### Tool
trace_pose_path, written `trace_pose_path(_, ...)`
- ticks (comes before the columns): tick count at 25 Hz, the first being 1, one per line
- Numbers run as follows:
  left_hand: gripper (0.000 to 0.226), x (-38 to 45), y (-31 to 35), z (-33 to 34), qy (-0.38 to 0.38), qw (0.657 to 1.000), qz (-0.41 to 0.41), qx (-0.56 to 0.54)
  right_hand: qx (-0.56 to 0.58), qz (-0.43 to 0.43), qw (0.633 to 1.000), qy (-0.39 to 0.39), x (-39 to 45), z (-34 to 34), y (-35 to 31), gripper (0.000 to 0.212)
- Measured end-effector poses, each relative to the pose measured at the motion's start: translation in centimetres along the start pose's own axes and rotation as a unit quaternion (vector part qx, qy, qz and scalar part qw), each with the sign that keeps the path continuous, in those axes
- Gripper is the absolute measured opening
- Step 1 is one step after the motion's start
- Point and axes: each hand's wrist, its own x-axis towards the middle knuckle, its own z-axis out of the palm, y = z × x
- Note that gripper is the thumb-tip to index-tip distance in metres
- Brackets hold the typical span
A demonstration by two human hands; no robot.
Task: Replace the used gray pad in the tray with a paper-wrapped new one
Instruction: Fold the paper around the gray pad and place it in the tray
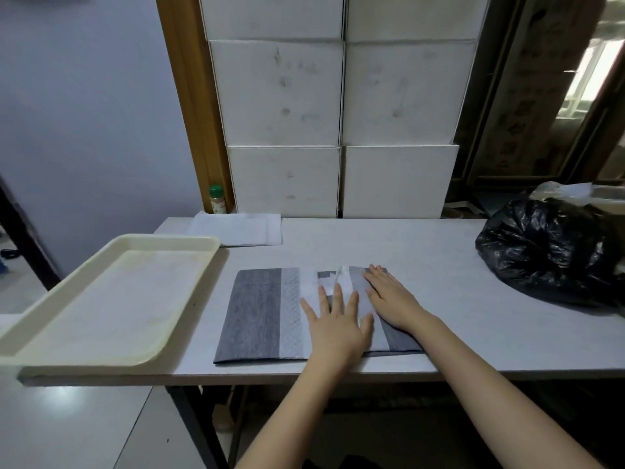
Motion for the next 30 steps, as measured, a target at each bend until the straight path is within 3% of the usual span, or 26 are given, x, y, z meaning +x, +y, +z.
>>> trace_pose_path(3,0.06,-0.5,-0.2,-0.7,0.003,0.999,0.022,-0.031,0.074,-0.04,0.996,0.038,-1.9,-1.6,0.9,0.047)
trace_pose_path(7,0.041,-2.5,-2.9,-3.4,0.109,0.962,0.062,-0.241,-0.081,-0.127,0.987,-0.055,-6.0,-3.9,3.2,0.058)
trace_pose_path(9,0.045,-4.1,-6.8,-5.0,0.119,0.972,0.083,-0.183,-0.109,-0.112,0.982,-0.108,-7.6,-4.8,4.1,0.068)
trace_pose_path(11,0.063,-6.0,-11.0,-5.9,0.024,0.991,0.119,-0.062,-0.108,-0.098,0.977,-0.154,-8.8,-5.8,4.6,0.08)
trace_pose_path(13,0.083,-8.1,-13.7,-5.9,-0.071,0.988,0.133,0.035,-0.118,-0.098,0.969,-0.192,-9.9,-6.3,5.1,0.082)
trace_pose_path(14,0.089,-9.4,-14.4,-5.4,-0.074,0.981,0.159,0.084,-0.142,-0.113,0.962,-0.202,-10.7,-6.4,5.3,0.085)
trace_pose_path(15,0.09,-10.4,-15.0,-4.7,-0.024,0.97,0.202,0.133,-0.172,-0.134,0.956,-0.196,-11.5,-6.2,5.5,0.09)
trace_pose_path(17,0.077,-11.2,-16.0,-3.6,0.076,0.946,0.268,0.164,-0.201,-0.191,0.954,-0.11,-13.1,-4.9,5.9,0.095)
trace_pose_path(18,0.065,-11.2,-16.4,-3.5,0.12,0.941,0.29,0.13,-0.195,-0.21,0.957,-0.05,-13.4,-4.2,6.2,0.086)
trace_pose_path(20,0.042,-10.8,-16.6,-4.2,0.132,0.944,0.3,0.031,-0.141,-0.225,0.963,0.042,-13.4,-3.2,6.8,0.057)
trace_pose_path(22,0.027,-10.8,-16.4,-5.1,0.115,0.955,0.267,-0.052,-0.07,-0.215,0.972,0.062,-13.1,-3.0,6.0,0.037)
trace_pose_path(24,0.013,-10.7,-15.8,-6.5,0.139,0.945,0.216,-0.204,0.063,-0.138,0.986,0.068,-12.9,-3.4,4.7,0.026)
trace_pose_path(26,0.011,-10.3,-15.1,-8.1,0.203,0.883,0.117,-0.406,0.257,-0.01,0.962,0.089,-12.3,-4.5,3.4,0.011)
trace_pose_path(28,0.016,-9.5,-14.5,-8.7,0.184,0.833,0.055,-0.52,0.362,0.043,0.923,0.123,-11.4,-5.3,2.6,0.009)
trace_pose_path(30,0.025,-8.5,-13.9,-7.5,0.09,0.856,0.038,-0.507,0.415,0.072,0.897,0.131,-10.8,-5.7,1.6,0.019)
